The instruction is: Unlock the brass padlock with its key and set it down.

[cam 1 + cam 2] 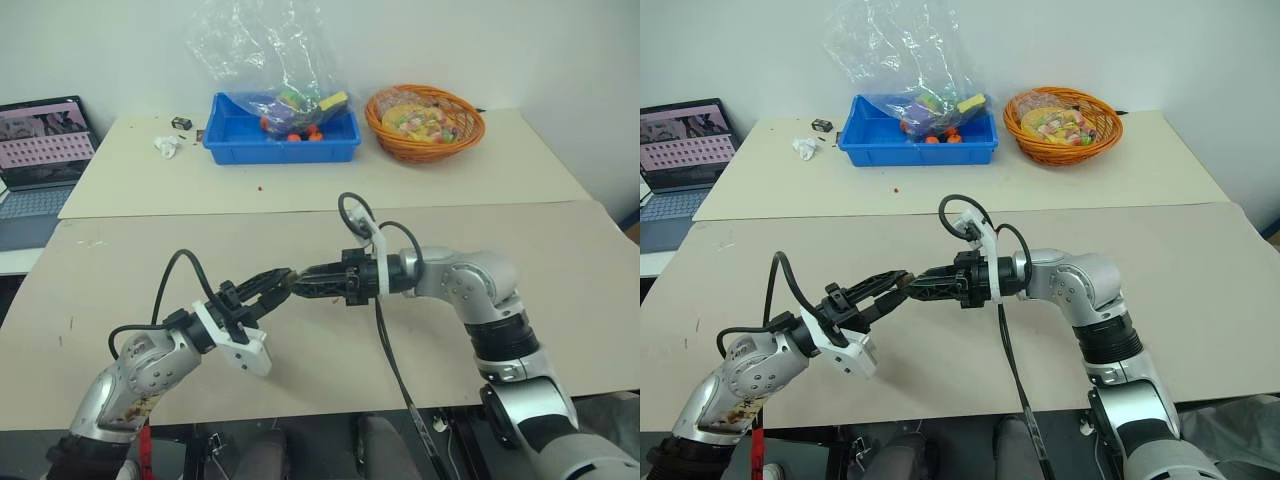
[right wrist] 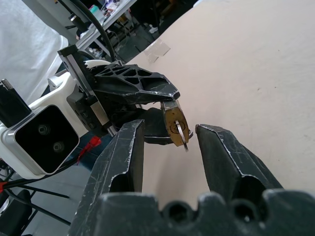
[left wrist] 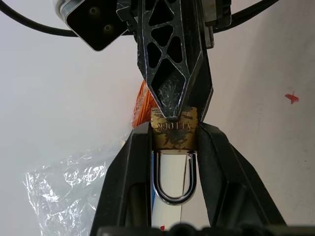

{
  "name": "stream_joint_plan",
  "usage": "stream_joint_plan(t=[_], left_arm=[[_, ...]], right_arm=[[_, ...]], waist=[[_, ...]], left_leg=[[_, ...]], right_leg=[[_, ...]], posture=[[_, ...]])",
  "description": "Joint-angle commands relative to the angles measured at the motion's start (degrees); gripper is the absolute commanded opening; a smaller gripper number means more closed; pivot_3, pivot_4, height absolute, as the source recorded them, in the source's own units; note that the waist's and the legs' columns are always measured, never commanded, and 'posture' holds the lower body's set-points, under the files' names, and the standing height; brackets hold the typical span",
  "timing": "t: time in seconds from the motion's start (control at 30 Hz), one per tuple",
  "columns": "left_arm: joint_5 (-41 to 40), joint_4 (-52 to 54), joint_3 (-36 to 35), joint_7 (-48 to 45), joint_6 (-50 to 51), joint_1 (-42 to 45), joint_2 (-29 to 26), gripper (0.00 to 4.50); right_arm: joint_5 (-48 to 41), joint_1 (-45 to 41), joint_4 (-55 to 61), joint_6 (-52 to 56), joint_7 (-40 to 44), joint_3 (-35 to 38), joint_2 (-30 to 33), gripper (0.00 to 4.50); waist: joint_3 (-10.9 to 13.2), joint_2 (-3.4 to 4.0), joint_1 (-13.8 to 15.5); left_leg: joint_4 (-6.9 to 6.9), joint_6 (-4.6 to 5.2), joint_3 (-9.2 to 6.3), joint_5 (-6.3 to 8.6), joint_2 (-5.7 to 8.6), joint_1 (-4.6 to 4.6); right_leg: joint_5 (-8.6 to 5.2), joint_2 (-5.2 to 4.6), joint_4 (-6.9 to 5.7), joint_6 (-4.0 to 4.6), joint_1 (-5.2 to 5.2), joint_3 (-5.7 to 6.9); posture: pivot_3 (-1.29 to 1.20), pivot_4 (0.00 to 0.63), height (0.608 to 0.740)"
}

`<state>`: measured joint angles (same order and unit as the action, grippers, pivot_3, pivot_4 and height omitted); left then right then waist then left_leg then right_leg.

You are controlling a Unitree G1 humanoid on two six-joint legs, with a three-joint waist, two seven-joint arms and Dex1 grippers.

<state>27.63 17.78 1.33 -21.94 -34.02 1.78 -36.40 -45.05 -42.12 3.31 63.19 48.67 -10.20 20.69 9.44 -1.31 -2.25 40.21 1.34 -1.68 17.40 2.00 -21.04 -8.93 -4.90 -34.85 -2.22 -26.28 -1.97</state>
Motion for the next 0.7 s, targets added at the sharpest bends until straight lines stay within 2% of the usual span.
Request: stream_joint_plan(t=[0.03,0.13,0.23,0.27,0.7], left_arm=[[-0.95,1.62,-0.06,0.55,-0.03,-0.20,0.07,0.81],[-0.94,1.68,-0.06,0.56,0.08,-0.21,0.09,0.81],[-0.91,1.70,-0.01,0.59,0.20,-0.21,0.13,0.81],[-0.96,1.72,0.02,0.59,0.25,-0.21,0.12,0.81],[-1.77,1.56,0.48,0.07,0.74,-0.07,-0.06,0.81]], right_arm=[[-0.37,-1.93,0.02,0.65,-0.11,1.51,-0.48,2.13],[-0.29,-2.36,-0.61,0.72,-0.14,1.71,-0.47,1.47],[-0.39,-2.71,-1.12,0.93,-0.15,2.05,-0.48,0.44],[-0.39,-2.74,-1.18,0.96,-0.16,2.13,-0.49,0.35],[-0.86,-3.57,-0.79,1.17,-1.00,3.18,-1.36,0.35]], waist=[[0.00,0.00,0.00],[0.00,0.00,-0.01],[0.00,0.00,0.01],[0.00,0.00,0.01],[0.00,0.00,-0.01]], left_leg=[[0.00,0.00,0.00,0.00,0.00,0.00],[0.00,0.00,0.00,0.00,0.00,0.00],[0.00,0.00,0.00,0.00,0.00,0.00],[0.00,0.00,0.00,0.00,0.00,-0.01],[0.00,0.00,0.00,0.00,0.00,-0.01]], right_leg=[[0.00,0.00,0.00,0.00,0.00,0.00],[0.00,0.00,-0.01,0.00,0.00,0.00],[0.00,0.00,-0.01,0.00,0.00,0.00],[0.00,0.00,-0.01,0.00,0.00,0.00],[0.00,0.00,-0.01,0.00,0.00,0.01]], posture=[[0.00,0.150,0.735],[0.00,0.150,0.735],[0.00,0.150,0.735],[0.00,0.150,0.735],[0.00,0.150,0.735]])
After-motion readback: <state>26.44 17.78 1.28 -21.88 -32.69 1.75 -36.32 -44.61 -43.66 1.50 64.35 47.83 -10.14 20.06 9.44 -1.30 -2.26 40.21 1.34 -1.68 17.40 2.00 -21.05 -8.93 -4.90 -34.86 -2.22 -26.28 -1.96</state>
